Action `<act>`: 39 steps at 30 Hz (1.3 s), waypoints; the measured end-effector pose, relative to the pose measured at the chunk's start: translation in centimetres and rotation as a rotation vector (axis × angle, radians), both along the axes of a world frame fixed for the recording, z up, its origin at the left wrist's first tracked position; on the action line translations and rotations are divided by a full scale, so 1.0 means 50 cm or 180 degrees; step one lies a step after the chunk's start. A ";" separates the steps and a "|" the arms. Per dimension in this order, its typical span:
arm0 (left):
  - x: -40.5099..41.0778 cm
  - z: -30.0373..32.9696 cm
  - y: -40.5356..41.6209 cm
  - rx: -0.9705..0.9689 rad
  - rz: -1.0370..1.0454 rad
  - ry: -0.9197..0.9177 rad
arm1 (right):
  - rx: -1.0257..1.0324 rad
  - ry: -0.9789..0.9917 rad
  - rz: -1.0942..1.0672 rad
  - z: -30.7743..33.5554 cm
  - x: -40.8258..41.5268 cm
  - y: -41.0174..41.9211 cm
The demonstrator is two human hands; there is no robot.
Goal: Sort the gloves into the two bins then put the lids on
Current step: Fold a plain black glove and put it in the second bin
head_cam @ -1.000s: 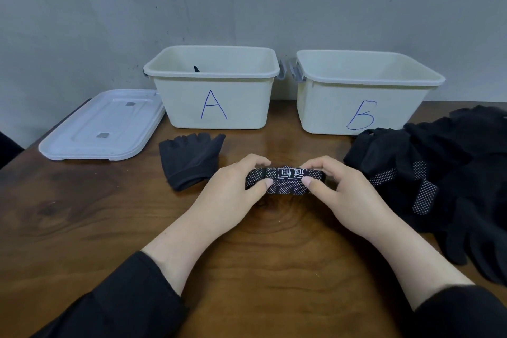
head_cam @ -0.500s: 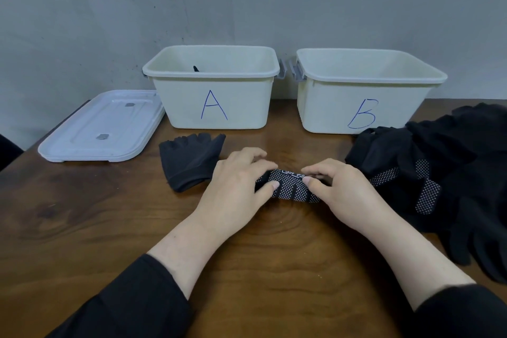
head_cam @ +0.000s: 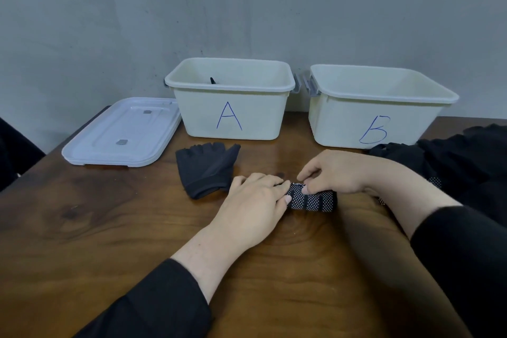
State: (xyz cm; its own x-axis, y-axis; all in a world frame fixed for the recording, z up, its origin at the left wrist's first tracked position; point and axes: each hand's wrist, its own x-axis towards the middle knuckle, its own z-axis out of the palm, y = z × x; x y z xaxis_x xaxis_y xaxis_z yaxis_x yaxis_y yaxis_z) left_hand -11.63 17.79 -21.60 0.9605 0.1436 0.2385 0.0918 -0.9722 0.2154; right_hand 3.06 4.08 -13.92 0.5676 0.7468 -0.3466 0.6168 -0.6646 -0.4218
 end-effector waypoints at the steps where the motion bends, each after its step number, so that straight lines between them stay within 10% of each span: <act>1: -0.001 -0.001 0.001 0.0007 -0.0025 -0.0024 | -0.0043 0.0096 0.0007 0.000 0.006 0.008; 16: -0.015 0.009 0.023 -0.0130 -0.0245 -0.0472 | -0.0412 0.0678 0.0057 0.007 0.024 0.057; 24: -0.040 0.051 0.158 -0.0538 0.0415 -0.2171 | 0.1062 0.1566 -0.0330 0.107 0.067 0.052; 39: -0.006 0.061 0.353 -0.0334 0.1059 -0.1930 | 0.2003 0.1138 -0.1335 0.279 0.174 0.307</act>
